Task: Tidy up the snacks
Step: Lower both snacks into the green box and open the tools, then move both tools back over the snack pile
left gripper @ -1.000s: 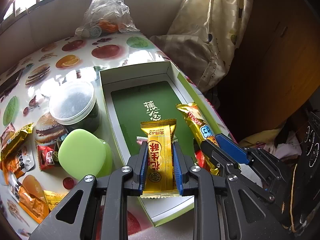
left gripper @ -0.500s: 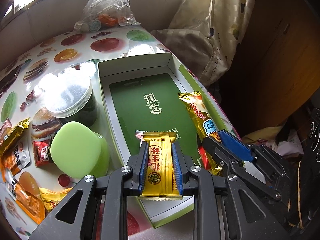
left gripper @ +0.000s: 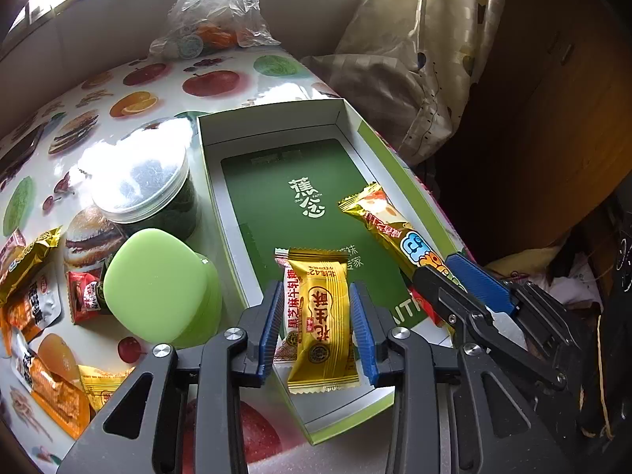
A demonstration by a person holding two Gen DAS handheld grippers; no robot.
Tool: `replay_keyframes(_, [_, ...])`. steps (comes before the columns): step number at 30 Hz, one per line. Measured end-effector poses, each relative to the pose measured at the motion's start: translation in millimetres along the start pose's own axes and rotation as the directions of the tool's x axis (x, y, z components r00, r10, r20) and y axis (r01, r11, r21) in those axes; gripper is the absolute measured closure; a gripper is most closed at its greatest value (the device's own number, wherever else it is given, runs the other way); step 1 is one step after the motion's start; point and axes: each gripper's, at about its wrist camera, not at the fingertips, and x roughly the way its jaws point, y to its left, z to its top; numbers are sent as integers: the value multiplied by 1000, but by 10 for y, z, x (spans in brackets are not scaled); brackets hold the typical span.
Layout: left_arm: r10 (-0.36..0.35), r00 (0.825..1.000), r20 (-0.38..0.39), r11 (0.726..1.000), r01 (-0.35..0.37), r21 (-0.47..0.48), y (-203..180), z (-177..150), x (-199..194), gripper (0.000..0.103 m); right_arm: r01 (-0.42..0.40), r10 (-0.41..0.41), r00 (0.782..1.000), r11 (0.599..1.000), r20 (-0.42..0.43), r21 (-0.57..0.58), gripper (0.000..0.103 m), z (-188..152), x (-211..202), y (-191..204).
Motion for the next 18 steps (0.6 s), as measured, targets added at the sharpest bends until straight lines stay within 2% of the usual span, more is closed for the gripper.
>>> replay_keyframes(18, [-23, 997, 67, 1000, 22, 7, 28, -105, -373, 62, 9, -10, 999, 1000, 45, 12, 63, -33, -265, 92])
